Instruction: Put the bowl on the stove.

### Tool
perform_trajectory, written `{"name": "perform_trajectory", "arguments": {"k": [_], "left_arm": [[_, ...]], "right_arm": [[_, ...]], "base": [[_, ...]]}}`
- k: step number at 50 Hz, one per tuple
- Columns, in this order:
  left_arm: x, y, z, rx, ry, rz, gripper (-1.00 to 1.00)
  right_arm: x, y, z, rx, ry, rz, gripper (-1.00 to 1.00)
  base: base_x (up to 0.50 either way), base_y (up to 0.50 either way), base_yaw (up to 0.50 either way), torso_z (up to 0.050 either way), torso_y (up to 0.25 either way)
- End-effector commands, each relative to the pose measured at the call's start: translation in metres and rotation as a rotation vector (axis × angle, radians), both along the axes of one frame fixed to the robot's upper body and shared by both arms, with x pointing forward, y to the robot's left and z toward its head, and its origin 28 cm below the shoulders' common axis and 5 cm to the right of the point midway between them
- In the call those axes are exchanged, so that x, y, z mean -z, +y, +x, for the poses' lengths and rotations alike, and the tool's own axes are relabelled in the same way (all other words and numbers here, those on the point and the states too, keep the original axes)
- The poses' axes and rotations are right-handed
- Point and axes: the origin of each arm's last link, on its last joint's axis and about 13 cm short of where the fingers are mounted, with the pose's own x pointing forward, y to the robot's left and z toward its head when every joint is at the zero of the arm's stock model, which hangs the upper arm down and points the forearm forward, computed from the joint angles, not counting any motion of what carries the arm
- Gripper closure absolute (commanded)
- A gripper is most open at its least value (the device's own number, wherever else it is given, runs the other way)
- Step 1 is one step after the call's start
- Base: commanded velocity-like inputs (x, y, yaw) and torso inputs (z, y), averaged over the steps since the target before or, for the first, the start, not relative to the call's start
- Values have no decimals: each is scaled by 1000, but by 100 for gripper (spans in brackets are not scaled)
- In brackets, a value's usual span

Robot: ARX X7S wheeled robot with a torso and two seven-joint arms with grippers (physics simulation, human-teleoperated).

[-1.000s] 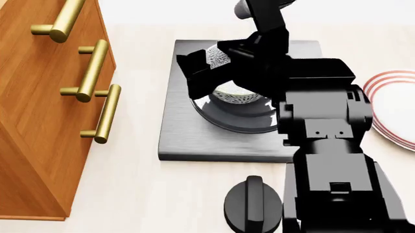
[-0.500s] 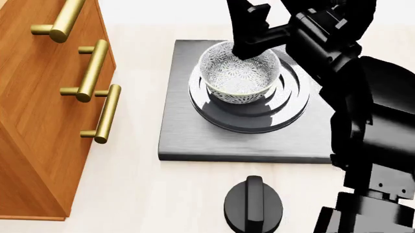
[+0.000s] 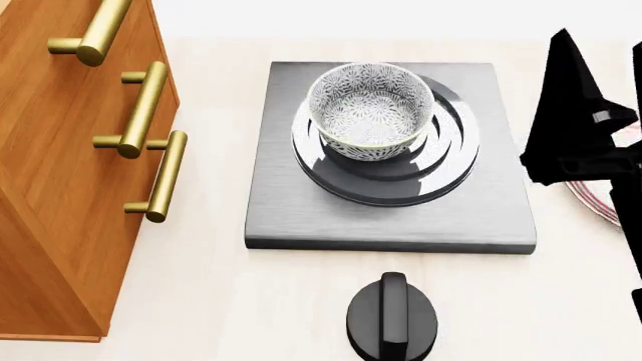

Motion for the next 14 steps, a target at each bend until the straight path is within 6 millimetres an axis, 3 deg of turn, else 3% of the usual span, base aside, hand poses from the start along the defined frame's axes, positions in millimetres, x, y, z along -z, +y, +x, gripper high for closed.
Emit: {"name": "perform_trajectory", "arguments": {"k": [1, 7, 14], "left_arm": [[-3, 2, -1, -13, -33, 7, -100], [-3, 2, -1, -15, -34, 8, -100], [-3, 1, -1, -11, -32, 10, -100]], "right_arm": [[20, -16, -52, 121, -135, 134, -100], [27, -21, -82, 134, -318, 206, -100], [41, -26, -101, 163, -412, 285, -100]], "base": [[0, 0, 0, 0, 0], [0, 0, 0, 0, 0], [0, 0, 0, 0, 0]]}}
